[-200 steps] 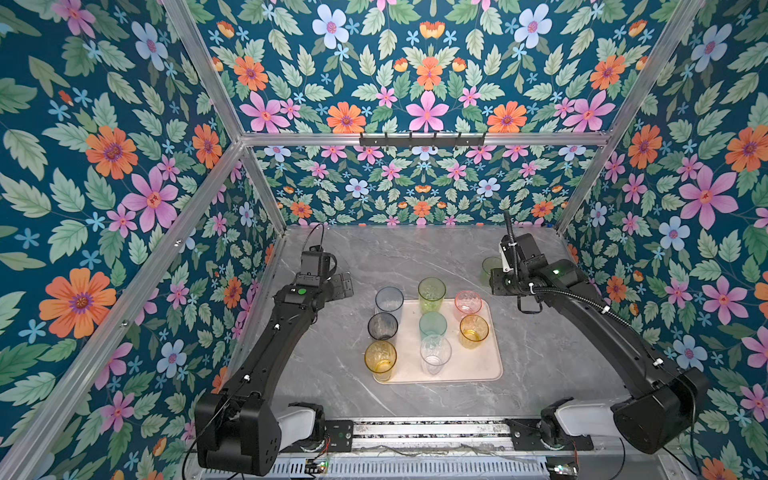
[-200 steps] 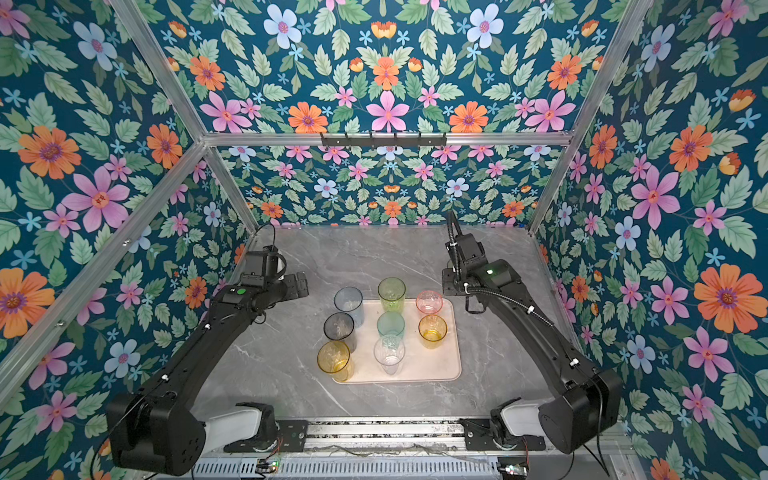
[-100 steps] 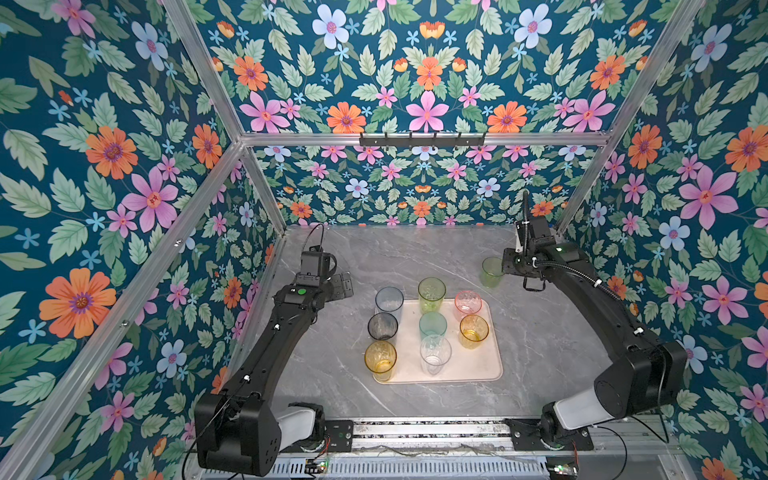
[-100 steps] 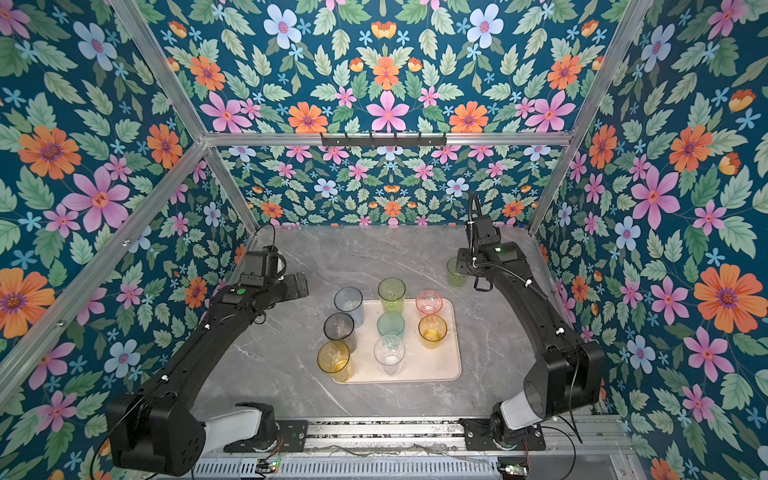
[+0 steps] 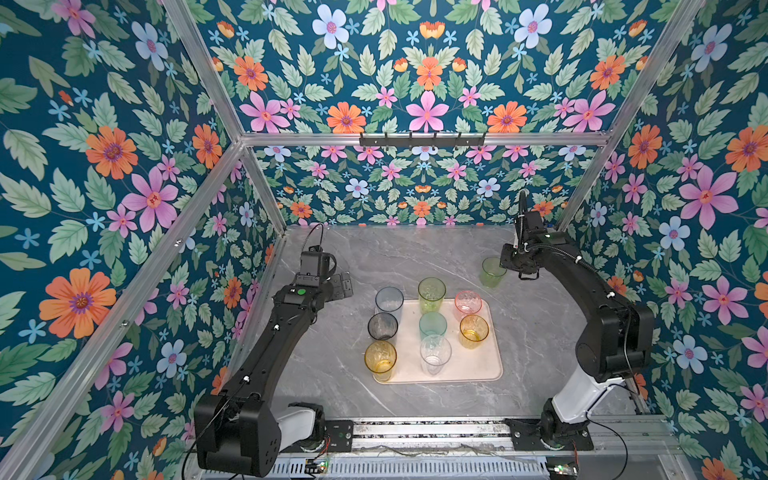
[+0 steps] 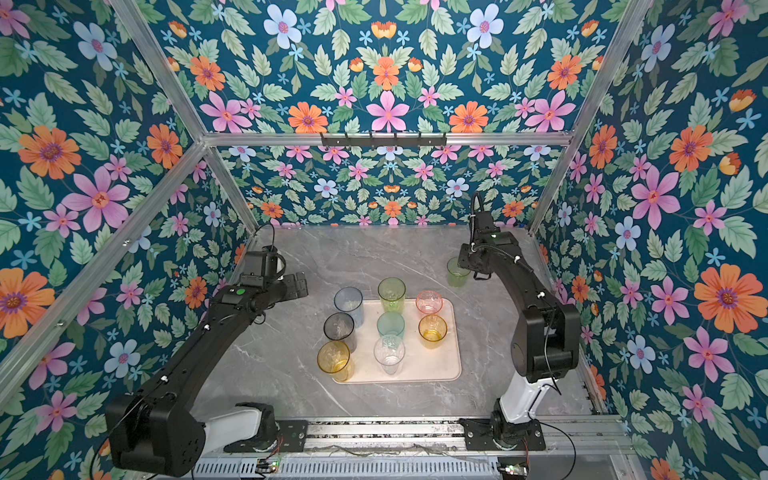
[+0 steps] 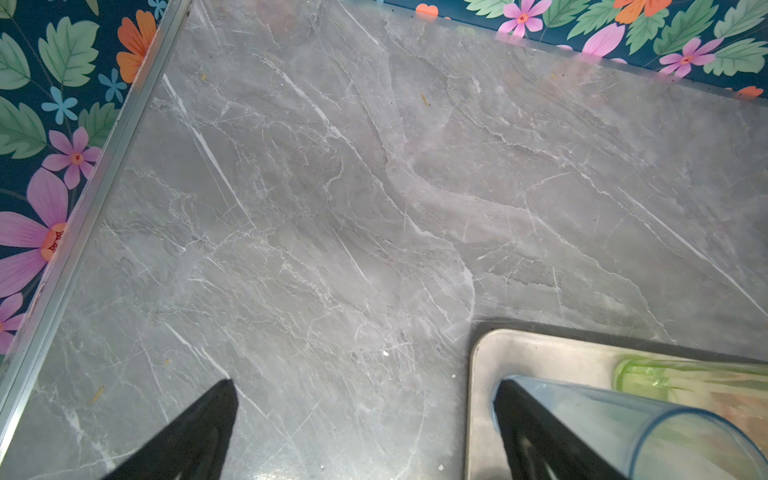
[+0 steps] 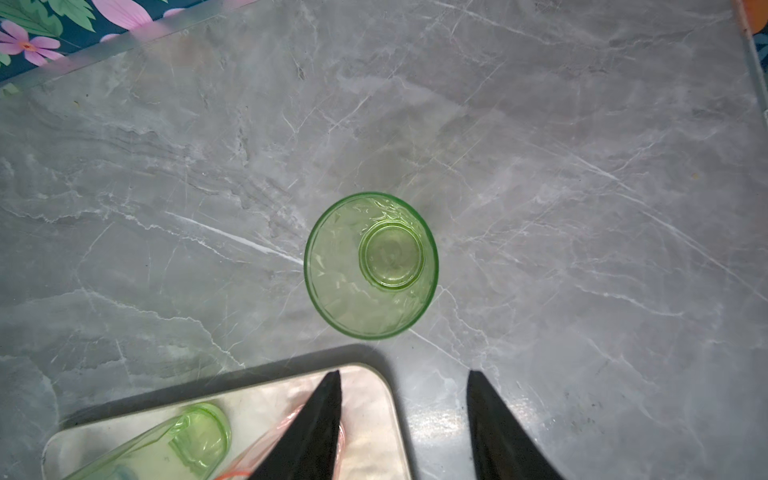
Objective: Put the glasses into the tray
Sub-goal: 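Move the right gripper over the green glass on the table, then lower and close the right gripper on the green glass rim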
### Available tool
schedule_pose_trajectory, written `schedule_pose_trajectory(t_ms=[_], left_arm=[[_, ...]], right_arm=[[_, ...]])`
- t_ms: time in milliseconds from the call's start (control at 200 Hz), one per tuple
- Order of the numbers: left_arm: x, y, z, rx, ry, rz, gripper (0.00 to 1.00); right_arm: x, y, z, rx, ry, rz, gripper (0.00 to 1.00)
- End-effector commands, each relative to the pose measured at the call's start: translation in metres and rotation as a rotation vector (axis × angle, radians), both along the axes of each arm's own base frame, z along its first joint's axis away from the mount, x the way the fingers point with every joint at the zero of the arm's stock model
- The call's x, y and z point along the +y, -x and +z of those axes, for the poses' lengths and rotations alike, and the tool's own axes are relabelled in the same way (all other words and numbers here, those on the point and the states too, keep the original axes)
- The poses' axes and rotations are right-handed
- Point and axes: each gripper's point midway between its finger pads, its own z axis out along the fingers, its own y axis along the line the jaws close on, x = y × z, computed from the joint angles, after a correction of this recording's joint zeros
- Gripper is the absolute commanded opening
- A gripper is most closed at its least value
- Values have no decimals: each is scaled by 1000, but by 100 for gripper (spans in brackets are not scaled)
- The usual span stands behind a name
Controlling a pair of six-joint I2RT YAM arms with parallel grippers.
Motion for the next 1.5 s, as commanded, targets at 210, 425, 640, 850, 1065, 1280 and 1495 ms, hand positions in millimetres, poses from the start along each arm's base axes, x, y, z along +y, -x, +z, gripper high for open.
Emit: schedule_pose_trajectory(t_ms=[210, 425, 640, 850, 1065, 1280, 1495], left_arm=[[2, -1, 3, -7, -9, 7, 100], [2, -1, 3, -6, -10, 7, 99], [2, -1, 3, -7, -9, 7, 100], [2, -1, 3, -6, -9, 7, 100], [2, -1, 3, -7, -6, 5, 99], [1, -1, 4, -7, -5, 1, 99], [1, -1, 3, -5, -5, 1, 99]], right_arm=[[-1, -11, -20, 52, -31, -15, 50], [-6, -13, -37, 96, -34, -25, 50], [-8, -15, -48, 120, -33, -33, 50], [-10, -15, -56, 138, -31, -35, 49], [-11, -16, -65, 156, -31, -38, 45], [-10, -17, -73, 169, -32, -34, 40], [-10, -19, -79, 181, -29, -32, 35]])
